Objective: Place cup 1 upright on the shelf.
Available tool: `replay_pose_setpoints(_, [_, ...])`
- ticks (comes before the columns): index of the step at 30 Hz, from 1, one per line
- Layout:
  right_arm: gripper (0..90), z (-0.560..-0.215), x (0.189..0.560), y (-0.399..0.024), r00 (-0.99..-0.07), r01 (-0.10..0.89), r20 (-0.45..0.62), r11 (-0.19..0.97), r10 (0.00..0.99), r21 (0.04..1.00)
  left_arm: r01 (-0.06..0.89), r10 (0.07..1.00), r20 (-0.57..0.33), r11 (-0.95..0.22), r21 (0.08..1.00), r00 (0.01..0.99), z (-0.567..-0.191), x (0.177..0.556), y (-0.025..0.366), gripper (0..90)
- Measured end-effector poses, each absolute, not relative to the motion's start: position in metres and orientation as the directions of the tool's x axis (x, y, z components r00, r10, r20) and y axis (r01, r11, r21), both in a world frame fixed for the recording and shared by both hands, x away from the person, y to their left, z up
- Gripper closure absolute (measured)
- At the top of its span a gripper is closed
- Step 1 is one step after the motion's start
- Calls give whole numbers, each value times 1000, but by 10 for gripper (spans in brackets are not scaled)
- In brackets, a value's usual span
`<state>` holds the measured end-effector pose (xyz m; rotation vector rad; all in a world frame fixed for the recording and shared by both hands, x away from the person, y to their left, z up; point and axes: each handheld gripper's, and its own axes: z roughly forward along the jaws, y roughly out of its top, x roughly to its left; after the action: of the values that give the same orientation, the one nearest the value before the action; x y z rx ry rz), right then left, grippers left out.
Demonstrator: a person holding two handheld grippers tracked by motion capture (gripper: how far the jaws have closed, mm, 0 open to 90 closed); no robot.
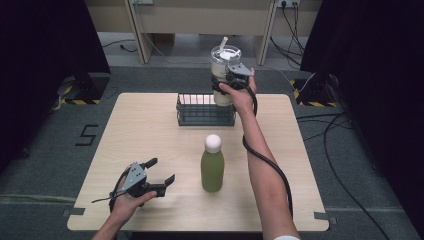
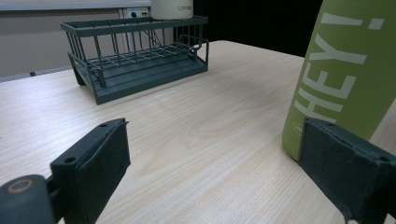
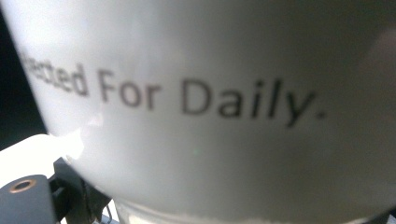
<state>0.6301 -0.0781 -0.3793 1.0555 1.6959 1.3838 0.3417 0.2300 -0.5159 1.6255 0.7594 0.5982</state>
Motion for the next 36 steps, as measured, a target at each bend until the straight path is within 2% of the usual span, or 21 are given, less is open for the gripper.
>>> replay_pose_setpoints(19, [93, -380, 627, -72, -445, 154, -30, 109, 895, 982, 152, 752, -20, -108, 982, 659, -516, 341, 230, 83])
replay_pose_setpoints(36, [92, -398, 633, -71, -435, 197, -21, 117, 900, 973, 152, 752, -20, -107, 983, 659, -515, 341, 231, 84])
